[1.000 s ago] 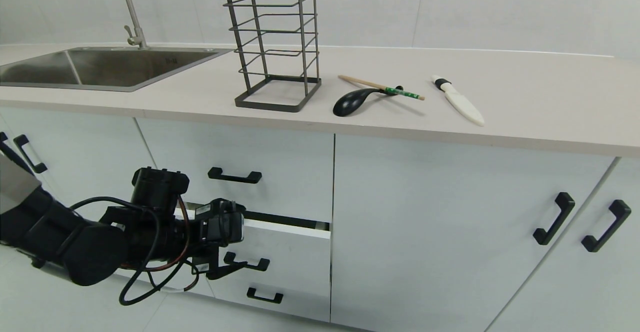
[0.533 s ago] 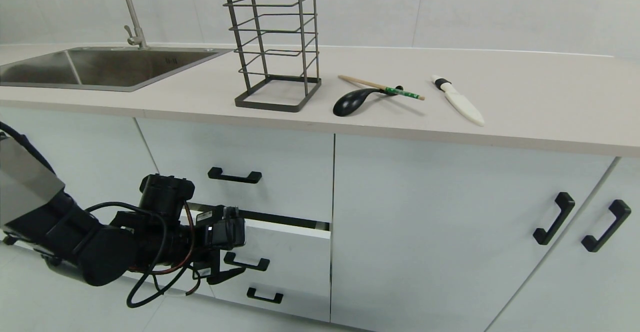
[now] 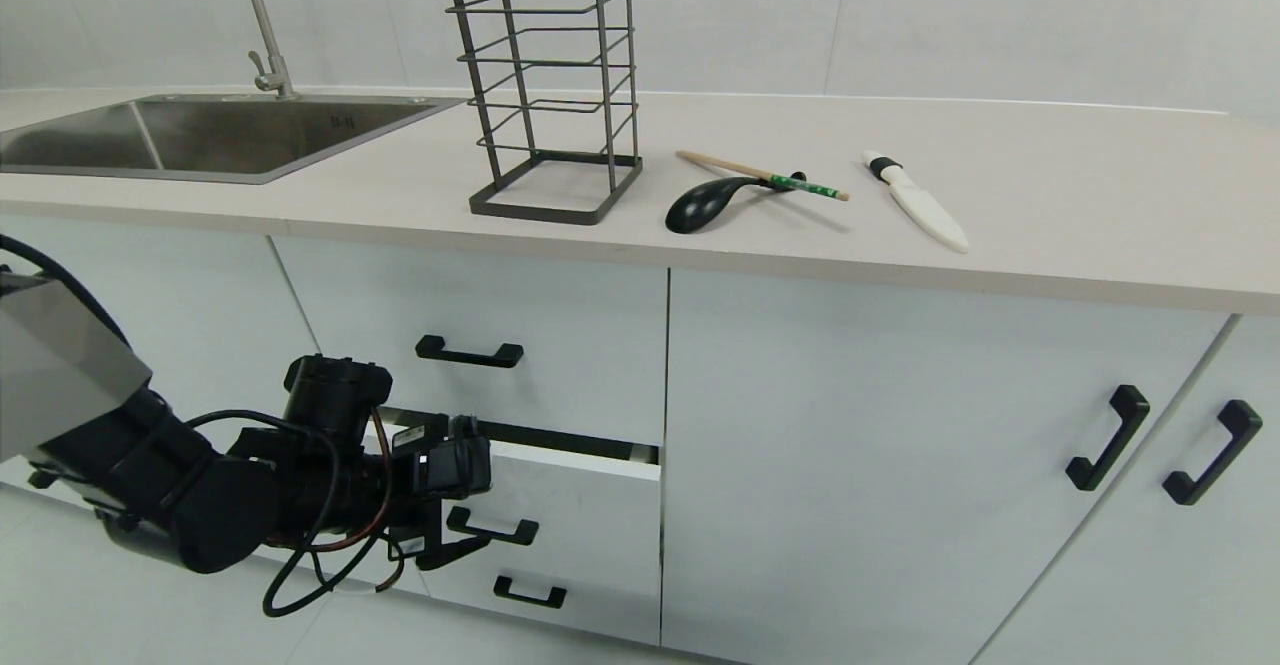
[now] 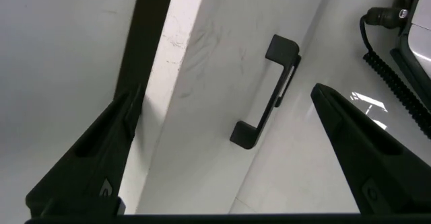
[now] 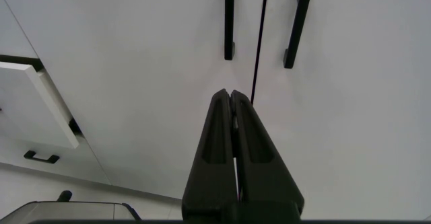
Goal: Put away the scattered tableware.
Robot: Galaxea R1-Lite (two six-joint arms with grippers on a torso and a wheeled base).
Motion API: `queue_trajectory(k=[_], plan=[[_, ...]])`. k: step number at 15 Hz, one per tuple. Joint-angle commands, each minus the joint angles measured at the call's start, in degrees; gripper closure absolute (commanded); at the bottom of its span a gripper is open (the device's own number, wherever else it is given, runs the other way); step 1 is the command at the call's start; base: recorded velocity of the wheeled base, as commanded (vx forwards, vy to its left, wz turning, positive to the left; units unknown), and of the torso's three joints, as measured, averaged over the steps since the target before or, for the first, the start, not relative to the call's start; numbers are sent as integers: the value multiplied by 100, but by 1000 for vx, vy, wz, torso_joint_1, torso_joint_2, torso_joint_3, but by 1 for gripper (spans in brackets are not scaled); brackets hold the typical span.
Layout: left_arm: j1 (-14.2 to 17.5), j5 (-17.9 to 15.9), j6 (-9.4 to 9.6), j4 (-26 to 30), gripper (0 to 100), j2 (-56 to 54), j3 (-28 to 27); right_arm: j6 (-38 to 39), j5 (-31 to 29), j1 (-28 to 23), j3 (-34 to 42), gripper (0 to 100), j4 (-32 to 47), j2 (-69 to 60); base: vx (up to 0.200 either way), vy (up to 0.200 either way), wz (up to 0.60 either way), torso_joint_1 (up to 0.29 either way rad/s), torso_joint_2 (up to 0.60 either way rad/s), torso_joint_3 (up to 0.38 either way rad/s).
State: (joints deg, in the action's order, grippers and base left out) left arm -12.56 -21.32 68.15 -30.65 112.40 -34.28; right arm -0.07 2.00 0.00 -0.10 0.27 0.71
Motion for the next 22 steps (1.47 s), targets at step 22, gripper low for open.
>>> queue_trajectory(k=[22], plan=[[-564, 75, -425, 94, 0, -1352, 1784, -1, 2, 0, 1, 100, 0, 8, 0, 0, 0, 0, 0, 0]])
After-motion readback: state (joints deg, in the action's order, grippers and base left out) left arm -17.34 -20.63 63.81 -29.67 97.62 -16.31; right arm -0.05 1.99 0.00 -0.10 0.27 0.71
